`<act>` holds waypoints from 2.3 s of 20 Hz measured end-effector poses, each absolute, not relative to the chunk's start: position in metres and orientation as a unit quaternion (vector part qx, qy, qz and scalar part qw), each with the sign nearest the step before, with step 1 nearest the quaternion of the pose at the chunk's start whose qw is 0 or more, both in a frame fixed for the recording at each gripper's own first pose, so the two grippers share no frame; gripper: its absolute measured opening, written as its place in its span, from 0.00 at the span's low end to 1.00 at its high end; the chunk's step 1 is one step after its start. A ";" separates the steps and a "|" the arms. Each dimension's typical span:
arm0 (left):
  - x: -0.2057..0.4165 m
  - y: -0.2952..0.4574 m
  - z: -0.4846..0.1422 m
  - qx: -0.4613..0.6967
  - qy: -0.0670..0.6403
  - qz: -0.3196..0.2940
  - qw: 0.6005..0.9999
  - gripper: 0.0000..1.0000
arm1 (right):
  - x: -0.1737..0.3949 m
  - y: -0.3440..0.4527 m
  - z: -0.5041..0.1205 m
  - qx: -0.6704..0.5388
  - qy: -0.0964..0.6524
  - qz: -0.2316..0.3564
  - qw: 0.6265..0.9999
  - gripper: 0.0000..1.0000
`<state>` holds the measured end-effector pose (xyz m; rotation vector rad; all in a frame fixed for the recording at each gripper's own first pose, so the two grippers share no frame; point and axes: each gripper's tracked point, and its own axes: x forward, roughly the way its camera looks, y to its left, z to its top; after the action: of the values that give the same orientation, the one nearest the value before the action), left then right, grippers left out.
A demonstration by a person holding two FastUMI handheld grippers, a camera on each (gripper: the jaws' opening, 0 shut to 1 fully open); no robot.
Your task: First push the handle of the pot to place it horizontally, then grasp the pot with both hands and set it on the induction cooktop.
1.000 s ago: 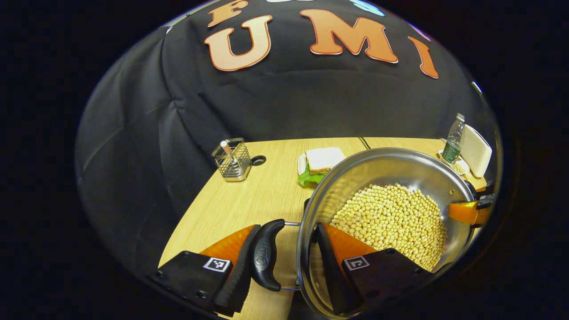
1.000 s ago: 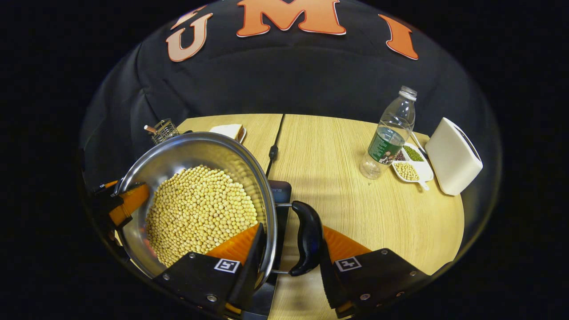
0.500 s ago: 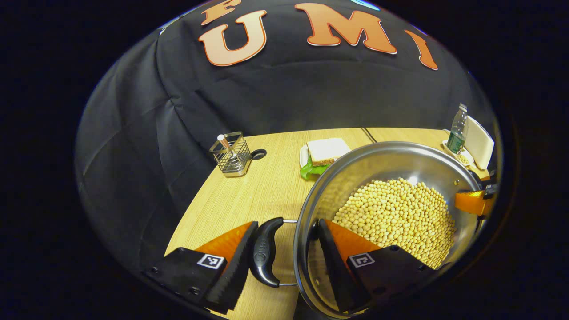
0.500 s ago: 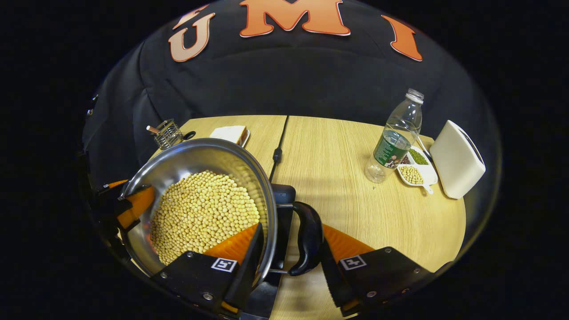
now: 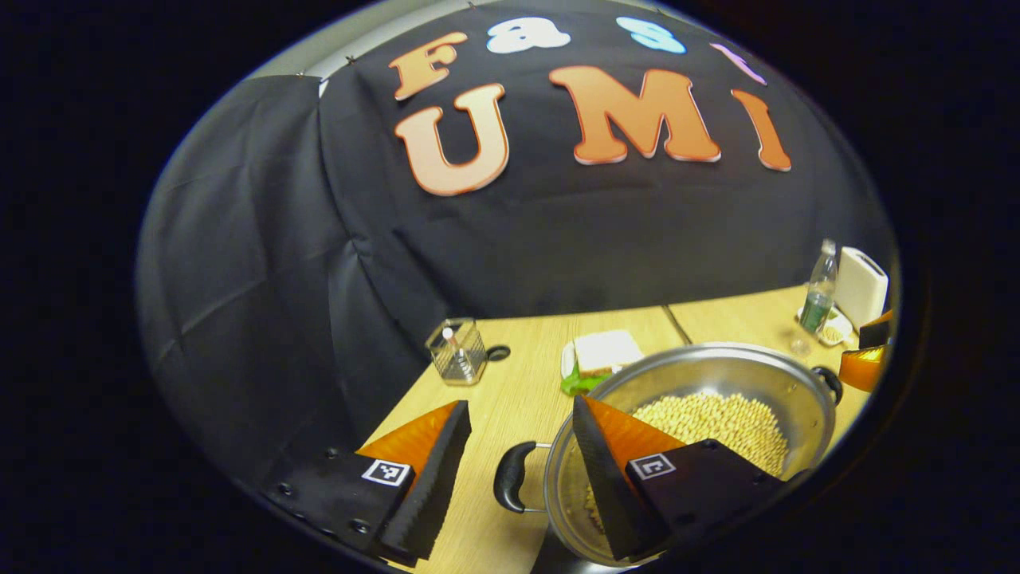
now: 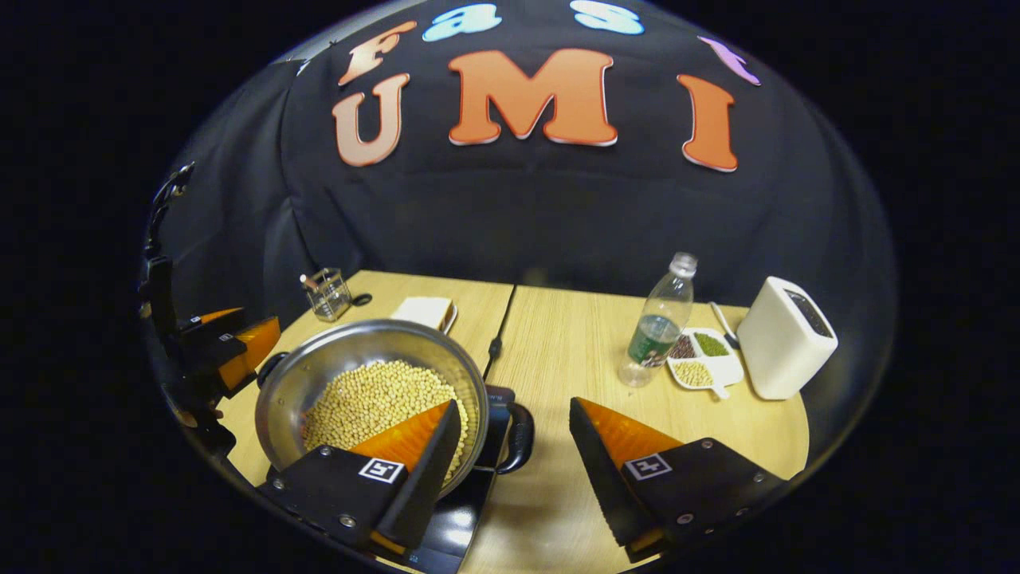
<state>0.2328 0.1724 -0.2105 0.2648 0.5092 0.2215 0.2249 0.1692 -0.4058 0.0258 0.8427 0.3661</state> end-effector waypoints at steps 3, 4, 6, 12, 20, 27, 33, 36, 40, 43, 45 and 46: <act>0.231 0.156 -0.146 0.123 0.170 0.109 0.972 0.86 | 0.234 0.138 -0.350 0.008 0.329 0.162 0.931 0.86; 0.228 0.146 -0.127 0.120 0.152 0.107 0.975 0.86 | 0.236 0.127 -0.330 0.011 0.304 0.156 0.940 0.85; 0.221 0.124 -0.091 0.112 0.124 0.097 0.981 0.87 | 0.237 0.100 -0.291 0.013 0.262 0.144 0.954 0.85; 0.195 0.065 -0.004 0.058 0.043 0.052 0.996 1.00 | 0.224 0.024 -0.199 0.016 0.155 0.112 0.981 0.81; 0.156 0.016 0.097 0.060 -0.051 0.032 0.996 0.98 | 0.201 -0.033 -0.131 -0.019 0.095 0.102 0.990 0.90; 0.117 -0.043 0.148 0.069 -0.089 0.002 0.994 0.99 | 0.189 -0.062 -0.064 -0.013 0.025 0.083 0.996 0.93; 0.111 -0.060 0.152 0.049 -0.073 -0.023 0.996 1.00 | 0.185 -0.088 -0.041 -0.030 -0.005 0.050 0.998 0.96; 0.111 -0.050 0.163 0.044 -0.082 -0.012 0.996 0.98 | 0.180 -0.094 -0.041 -0.029 -0.001 0.049 0.998 0.95; 0.103 -0.044 0.171 0.030 -0.097 -0.006 0.995 1.00 | 0.180 -0.104 -0.040 -0.023 0.000 0.044 0.999 0.95; 0.096 -0.038 0.178 0.023 -0.108 -0.003 0.994 0.99 | 0.182 -0.106 -0.048 -0.023 0.006 0.041 0.999 0.95; 0.094 -0.039 0.180 0.010 -0.111 -0.008 0.994 0.96 | 0.183 -0.108 -0.049 -0.022 0.008 0.040 0.999 0.96; 0.094 -0.036 0.183 0.014 -0.112 -0.008 0.994 0.99 | 0.184 -0.110 -0.048 -0.022 0.007 0.040 0.999 0.95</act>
<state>0.0942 -0.0357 0.1826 0.0279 -0.2242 -0.0154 0.1839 -0.1095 -0.0476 -0.0431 0.0150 0.0803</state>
